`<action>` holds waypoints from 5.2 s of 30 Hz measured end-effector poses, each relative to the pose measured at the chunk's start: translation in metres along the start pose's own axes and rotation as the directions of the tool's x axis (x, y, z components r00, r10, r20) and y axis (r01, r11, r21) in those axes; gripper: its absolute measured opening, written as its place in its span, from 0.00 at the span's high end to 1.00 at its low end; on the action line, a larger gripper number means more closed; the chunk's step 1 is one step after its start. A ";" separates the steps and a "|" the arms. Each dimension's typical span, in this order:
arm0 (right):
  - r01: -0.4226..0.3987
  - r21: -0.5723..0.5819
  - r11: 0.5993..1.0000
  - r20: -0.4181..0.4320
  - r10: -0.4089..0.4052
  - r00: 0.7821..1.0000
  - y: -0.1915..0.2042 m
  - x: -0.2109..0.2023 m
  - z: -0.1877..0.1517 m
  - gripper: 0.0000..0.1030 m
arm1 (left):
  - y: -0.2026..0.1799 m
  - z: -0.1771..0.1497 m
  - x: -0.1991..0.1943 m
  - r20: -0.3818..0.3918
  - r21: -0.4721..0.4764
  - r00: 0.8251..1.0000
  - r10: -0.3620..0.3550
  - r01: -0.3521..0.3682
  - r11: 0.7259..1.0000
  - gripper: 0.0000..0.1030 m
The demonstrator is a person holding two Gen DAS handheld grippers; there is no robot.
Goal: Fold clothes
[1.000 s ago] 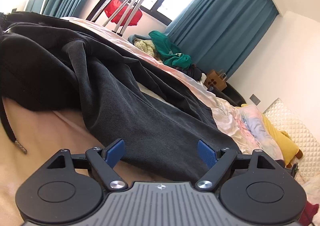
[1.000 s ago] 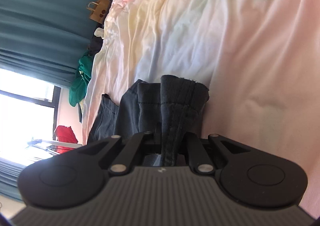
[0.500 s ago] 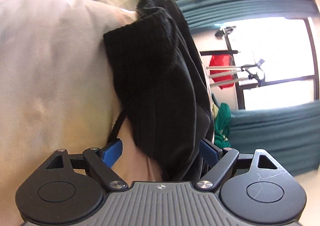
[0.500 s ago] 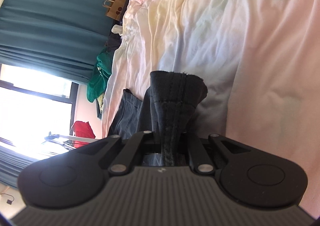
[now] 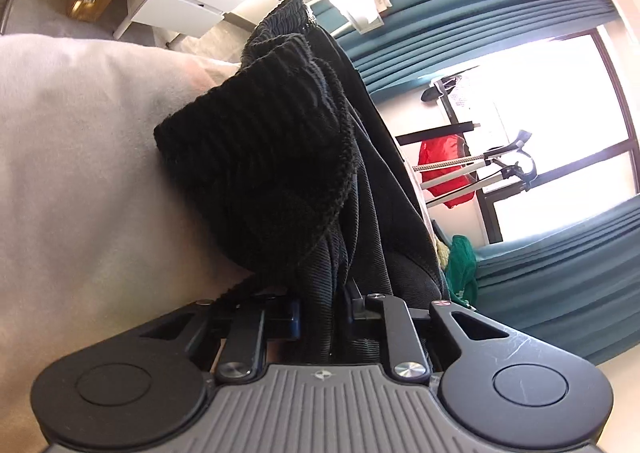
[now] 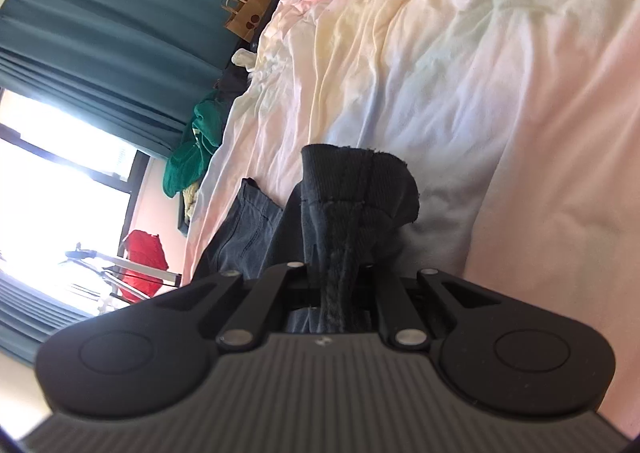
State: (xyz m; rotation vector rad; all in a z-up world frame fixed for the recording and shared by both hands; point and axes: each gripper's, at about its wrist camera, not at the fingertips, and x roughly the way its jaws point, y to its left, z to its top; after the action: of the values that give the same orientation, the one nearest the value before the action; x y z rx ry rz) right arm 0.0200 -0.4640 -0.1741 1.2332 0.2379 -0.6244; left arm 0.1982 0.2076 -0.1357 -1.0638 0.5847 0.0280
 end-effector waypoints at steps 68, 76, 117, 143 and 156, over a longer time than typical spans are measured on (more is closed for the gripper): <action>0.022 -0.579 0.815 0.195 0.113 0.974 0.098 -0.075 -0.063 0.16 | -0.151 -0.129 -0.132 0.114 0.849 0.993 -0.028 -0.082 0.523 0.04; -0.034 -0.672 0.740 0.080 0.119 0.990 0.110 -0.057 -0.110 0.16 | -0.117 -0.164 -0.097 0.072 0.838 0.996 0.049 -0.087 0.539 0.04; 0.036 -0.070 0.997 -0.044 -0.039 0.998 0.089 0.179 -0.048 0.92 | -0.092 -0.188 -0.013 -0.107 0.852 0.990 0.093 0.044 0.521 0.02; 0.097 -0.186 0.978 0.064 -0.087 0.994 0.061 0.125 0.019 0.94 | -0.091 -0.175 -0.020 -0.139 0.825 0.987 0.085 0.068 0.562 0.03; 0.126 -0.200 0.972 0.003 -0.127 0.992 0.035 0.119 0.017 0.94 | -0.093 -0.173 -0.020 -0.140 0.830 0.986 0.091 0.067 0.554 0.03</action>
State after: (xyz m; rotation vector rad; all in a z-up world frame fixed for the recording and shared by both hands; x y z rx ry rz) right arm 0.1335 -0.5107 -0.1991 1.0330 0.3807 -0.6877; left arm 0.1329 0.0228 -0.1107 -0.1026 0.6532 -0.3154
